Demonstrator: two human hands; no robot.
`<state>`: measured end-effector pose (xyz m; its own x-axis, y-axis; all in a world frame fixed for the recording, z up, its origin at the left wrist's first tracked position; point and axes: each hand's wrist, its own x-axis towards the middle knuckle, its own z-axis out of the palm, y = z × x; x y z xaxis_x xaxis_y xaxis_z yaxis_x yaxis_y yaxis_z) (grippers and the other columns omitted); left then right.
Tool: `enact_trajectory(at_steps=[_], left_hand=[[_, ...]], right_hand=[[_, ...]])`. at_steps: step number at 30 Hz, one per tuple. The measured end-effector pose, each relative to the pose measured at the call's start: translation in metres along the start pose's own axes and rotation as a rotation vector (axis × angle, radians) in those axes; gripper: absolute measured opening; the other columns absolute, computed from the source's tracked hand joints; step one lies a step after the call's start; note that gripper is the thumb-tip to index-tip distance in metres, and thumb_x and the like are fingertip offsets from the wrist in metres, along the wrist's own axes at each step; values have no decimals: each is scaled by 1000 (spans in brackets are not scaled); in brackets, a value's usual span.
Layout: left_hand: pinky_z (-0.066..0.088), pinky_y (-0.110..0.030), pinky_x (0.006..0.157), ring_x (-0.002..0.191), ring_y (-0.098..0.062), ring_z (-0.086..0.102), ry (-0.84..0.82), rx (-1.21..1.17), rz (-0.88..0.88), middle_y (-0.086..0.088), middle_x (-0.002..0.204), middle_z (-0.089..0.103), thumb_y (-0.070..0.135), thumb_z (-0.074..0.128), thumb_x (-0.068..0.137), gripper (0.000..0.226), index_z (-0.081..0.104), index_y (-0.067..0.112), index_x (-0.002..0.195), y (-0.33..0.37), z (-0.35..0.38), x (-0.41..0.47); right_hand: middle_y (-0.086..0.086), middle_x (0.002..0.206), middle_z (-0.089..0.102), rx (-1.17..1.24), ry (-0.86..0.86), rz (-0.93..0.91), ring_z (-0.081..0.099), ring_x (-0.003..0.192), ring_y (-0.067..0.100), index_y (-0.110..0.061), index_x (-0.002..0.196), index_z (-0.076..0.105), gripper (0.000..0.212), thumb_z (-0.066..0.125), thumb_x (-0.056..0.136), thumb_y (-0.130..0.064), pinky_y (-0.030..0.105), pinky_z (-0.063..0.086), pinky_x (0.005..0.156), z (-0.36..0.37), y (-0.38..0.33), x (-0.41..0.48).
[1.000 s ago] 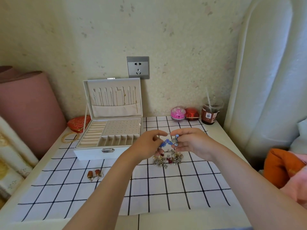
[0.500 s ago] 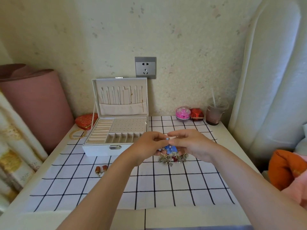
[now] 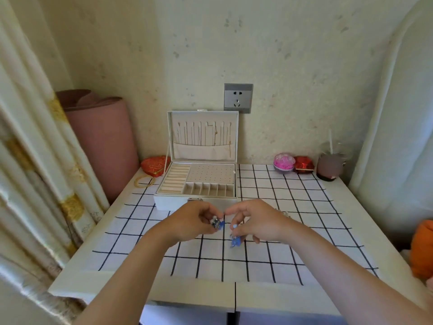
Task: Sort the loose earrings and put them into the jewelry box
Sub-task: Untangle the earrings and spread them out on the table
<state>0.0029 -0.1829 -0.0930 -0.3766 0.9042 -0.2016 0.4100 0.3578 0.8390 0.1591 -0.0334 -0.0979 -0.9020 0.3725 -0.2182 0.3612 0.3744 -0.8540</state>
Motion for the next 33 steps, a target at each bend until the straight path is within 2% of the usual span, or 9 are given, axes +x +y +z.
enact_trajectory(at_steps=[4, 7, 9, 13, 19, 24, 29, 31, 33], left_hand=[[58, -44, 88, 80, -16, 67, 7, -14, 10, -8, 90, 72, -2, 79, 74, 32, 72, 18, 98, -13, -9, -8], [59, -36, 83, 77, -13, 64, -1, -17, 18, -5, 85, 68, 2, 80, 76, 28, 73, 20, 97, -17, -12, -12], [58, -26, 76, 75, -11, 66, -16, -29, 5, -7, 85, 69, 6, 76, 82, 23, 72, 21, 100, -16, -13, -14], [49, -23, 68, 72, -8, 68, -54, 64, -53, -3, 92, 73, 20, 67, 92, 17, 67, 26, 107, -17, -15, -12], [52, -28, 83, 92, -8, 60, 66, 456, -104, 14, 98, 63, 28, 71, 88, 24, 65, 35, 110, -28, -8, 1], [50, -28, 93, 103, -6, 57, 166, 465, -40, 17, 110, 62, 18, 70, 88, 27, 68, 37, 108, -35, -9, 3], [41, -12, 69, 82, -1, 56, 228, 427, 59, 18, 98, 62, 12, 68, 89, 25, 68, 38, 92, -36, -13, 1], [43, -16, 68, 81, -3, 57, 203, 514, 63, 17, 96, 63, 26, 73, 86, 9, 73, 34, 91, -36, -10, -1], [45, -21, 71, 85, -6, 58, 197, 607, 71, 16, 98, 63, 37, 75, 82, 12, 76, 33, 94, -38, -6, -1]], right_hand=[[-6, 95, 71, -128, -59, -6, 65, 62, 3, -25, 124, 67, 46, 76, 83, -6, 22, 43, 47, 20, 4, 9], [-13, 99, 69, -281, -25, -25, 64, 71, -6, -31, 120, 69, 45, 83, 79, -17, 12, 45, 66, 21, 8, 11], [-14, 100, 67, -346, 28, -46, 58, 65, -14, -35, 117, 68, 41, 82, 80, -25, 13, 42, 68, 15, 7, 10], [-12, 97, 68, -290, 104, -25, 63, 57, 2, -36, 112, 68, 25, 73, 89, -28, 18, 44, 57, 5, 7, 7], [-11, 97, 68, -393, -29, 70, 65, 75, 3, -31, 107, 72, 25, 78, 83, -35, 24, 55, 69, 9, 9, 5], [-18, 84, 70, -456, -23, 112, 64, 80, 1, -27, 94, 79, 19, 80, 79, -38, 19, 47, 68, 9, 9, 5], [-17, 80, 70, -434, -32, 44, 63, 78, -2, -26, 84, 77, 2, 79, 82, -28, 13, 43, 66, 15, 5, 10], [-15, 84, 69, -443, -43, 48, 64, 82, 1, -26, 88, 76, 10, 80, 80, -30, 17, 48, 70, 17, 2, 12], [-14, 89, 69, -486, -65, 94, 65, 87, 6, -27, 96, 73, 25, 84, 75, -35, 25, 55, 78, 19, -1, 13]])
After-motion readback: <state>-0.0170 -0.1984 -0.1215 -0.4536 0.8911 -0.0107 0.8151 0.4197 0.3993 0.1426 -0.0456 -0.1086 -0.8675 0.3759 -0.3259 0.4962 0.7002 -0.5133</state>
